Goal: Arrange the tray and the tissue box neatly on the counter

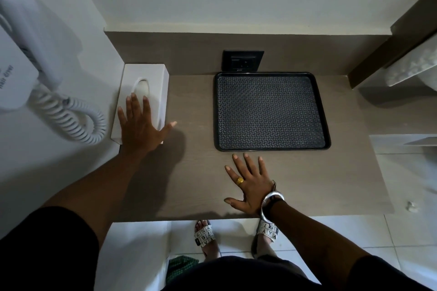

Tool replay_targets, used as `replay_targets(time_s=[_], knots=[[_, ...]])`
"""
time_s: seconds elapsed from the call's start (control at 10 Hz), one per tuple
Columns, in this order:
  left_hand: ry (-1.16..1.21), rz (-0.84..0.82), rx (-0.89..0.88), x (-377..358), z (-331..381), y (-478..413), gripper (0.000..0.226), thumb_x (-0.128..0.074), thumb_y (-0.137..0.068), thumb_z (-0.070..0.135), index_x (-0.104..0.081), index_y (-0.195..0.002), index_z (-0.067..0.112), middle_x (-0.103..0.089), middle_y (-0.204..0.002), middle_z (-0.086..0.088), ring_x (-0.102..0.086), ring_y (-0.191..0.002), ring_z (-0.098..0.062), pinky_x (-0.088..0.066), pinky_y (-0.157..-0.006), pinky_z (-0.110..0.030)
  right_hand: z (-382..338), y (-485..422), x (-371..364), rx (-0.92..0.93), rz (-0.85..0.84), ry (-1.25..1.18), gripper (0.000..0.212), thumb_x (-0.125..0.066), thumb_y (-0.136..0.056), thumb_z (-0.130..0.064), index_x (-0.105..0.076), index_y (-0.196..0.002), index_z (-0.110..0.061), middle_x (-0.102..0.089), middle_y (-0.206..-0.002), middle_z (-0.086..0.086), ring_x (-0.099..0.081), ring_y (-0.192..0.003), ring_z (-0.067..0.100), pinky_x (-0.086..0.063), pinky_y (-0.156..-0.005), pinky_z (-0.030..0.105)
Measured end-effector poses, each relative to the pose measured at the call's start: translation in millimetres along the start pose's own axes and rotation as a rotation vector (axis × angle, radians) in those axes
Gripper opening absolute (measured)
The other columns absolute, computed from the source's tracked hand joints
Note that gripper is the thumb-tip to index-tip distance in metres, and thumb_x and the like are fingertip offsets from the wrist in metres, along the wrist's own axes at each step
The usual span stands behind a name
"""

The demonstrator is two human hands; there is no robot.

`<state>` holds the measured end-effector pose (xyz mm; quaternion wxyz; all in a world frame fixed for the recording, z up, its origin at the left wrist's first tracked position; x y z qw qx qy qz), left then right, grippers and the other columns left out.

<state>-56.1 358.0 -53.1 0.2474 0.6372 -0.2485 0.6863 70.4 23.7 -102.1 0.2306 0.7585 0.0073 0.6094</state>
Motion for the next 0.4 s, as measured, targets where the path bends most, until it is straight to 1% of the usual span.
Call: replay_targets(time_s=[0.1, 0.2, 0.3, 0.4], knots=[[0.006, -0.032, 0.033, -0.9, -1.7, -0.3, 0.11, -0.026, -0.072, 0.088, -0.013, -0.153, 0.014, -0.016, -0.162, -0.023, -0.013, -0.15, -0.04, -0.003, -0.119, -0.056, -0.6, -0.2, 0.9, 0.01, 0.01, 0.011, 0.093, -0.036, -0.079, -0.084, -0.028, -0.154, -0.03, -0.024, -0.164, 0.009, -0.023, -0.148, 0.041, -0.018, -0.115, 0.068], [-0.005, -0.06, 0.036, 1.3, 1.3, -0.7, 0.113, -0.017, -0.07, 0.091, -0.011, -0.153, 0.015, -0.015, -0.162, -0.022, -0.012, -0.15, -0.04, 0.004, -0.118, -0.052, -1.0, 3.1, 1.5, 0.011, 0.005, 0.013, 0.093, -0.034, -0.08, -0.084, -0.028, -0.154, -0.03, -0.025, -0.164, 0.01, -0.024, -0.148, 0.04, -0.018, -0.115, 0.068], [-0.019, -0.072, 0.039, 3.4, -0.6, 3.3, 0.116, -0.017, -0.07, 0.092, -0.008, -0.154, 0.012, -0.011, -0.163, -0.022, -0.01, -0.151, -0.039, 0.001, -0.119, -0.053, -1.4, 3.1, 2.9, 0.019, -0.013, 0.0, 0.092, -0.033, -0.081, -0.085, -0.029, -0.154, -0.029, -0.025, -0.164, 0.009, -0.023, -0.149, 0.04, -0.018, -0.116, 0.068], [0.021, 0.03, 0.015, 25.4, 19.0, -0.1, 0.116, -0.026, -0.073, 0.089, -0.007, -0.154, 0.008, -0.009, -0.163, -0.023, -0.008, -0.152, -0.037, -0.006, -0.121, -0.055, -3.0, 9.7, 20.4, -0.005, 0.025, -0.066, 0.088, -0.034, -0.084, -0.081, -0.029, -0.155, -0.027, -0.02, -0.165, 0.009, -0.019, -0.151, 0.037, -0.012, -0.119, 0.065]])
Point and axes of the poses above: each hand's wrist, its own y-axis away from the middle knuckle, its own x-axis out of the back of the hand, z = x × y, the point moved 3 cm from there along -y, towards the middle knuckle
